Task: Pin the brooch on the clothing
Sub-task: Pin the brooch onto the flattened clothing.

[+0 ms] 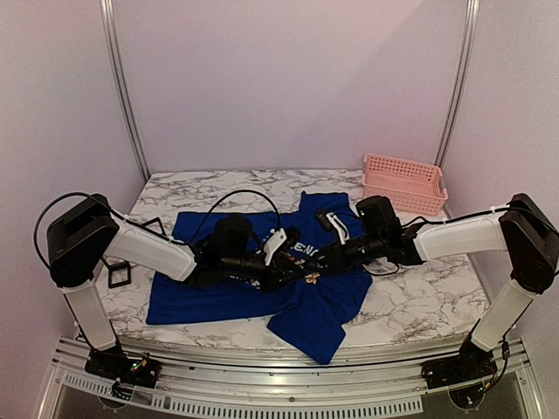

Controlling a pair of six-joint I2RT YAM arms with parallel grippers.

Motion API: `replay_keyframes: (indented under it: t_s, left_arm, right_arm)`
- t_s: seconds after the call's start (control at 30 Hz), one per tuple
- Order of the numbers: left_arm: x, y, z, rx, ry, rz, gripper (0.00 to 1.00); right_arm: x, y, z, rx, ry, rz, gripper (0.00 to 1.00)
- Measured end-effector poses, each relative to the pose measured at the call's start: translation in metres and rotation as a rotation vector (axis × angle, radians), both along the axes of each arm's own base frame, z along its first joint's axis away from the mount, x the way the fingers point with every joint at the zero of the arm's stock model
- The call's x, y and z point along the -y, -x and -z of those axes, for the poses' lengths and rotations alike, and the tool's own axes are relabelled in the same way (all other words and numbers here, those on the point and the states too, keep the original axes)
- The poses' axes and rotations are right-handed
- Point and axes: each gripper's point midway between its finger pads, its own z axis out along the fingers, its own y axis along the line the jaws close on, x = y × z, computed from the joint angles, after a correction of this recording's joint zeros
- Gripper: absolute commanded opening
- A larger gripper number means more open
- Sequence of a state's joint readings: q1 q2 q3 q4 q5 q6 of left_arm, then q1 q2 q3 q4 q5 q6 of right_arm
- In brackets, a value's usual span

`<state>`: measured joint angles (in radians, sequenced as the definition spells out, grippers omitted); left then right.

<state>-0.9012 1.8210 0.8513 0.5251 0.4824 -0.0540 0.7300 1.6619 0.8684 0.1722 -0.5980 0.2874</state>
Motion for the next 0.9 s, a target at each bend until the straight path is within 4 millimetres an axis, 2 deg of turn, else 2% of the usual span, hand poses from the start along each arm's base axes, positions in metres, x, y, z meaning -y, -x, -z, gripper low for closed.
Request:
replay_keyframes:
  t_s: [0.17, 0.47, 0.6, 0.77, 0.9]
  left_arm:
    - [-0.001, 0.0, 0.002, -0.012, -0.007, -0.003, 0.0]
    - [-0.001, 0.002, 0.005, -0.037, -0.011, -0.006, 0.0]
    - [0.0, 0.002, 0.004, -0.04, -0.009, -0.005, 0.0]
    - [0.0, 0.002, 0.004, -0.042, -0.011, -0.004, 0.0]
    - [0.001, 0.001, 0.003, -0.036, -0.016, -0.002, 0.0]
  right_arm:
    - [-0.002, 0.006, 0.003, 0.025, 0.012, -0.04, 0.42]
    - [0.003, 0.018, 0.015, 0.046, 0.026, -0.098, 0.39]
    - [0.003, 0.019, 0.015, 0.06, 0.028, -0.106, 0.31]
    - [0.003, 0.019, 0.015, 0.062, 0.027, -0.108, 0.42]
    - [0.002, 0.022, 0.012, 0.055, 0.01, -0.128, 0.42]
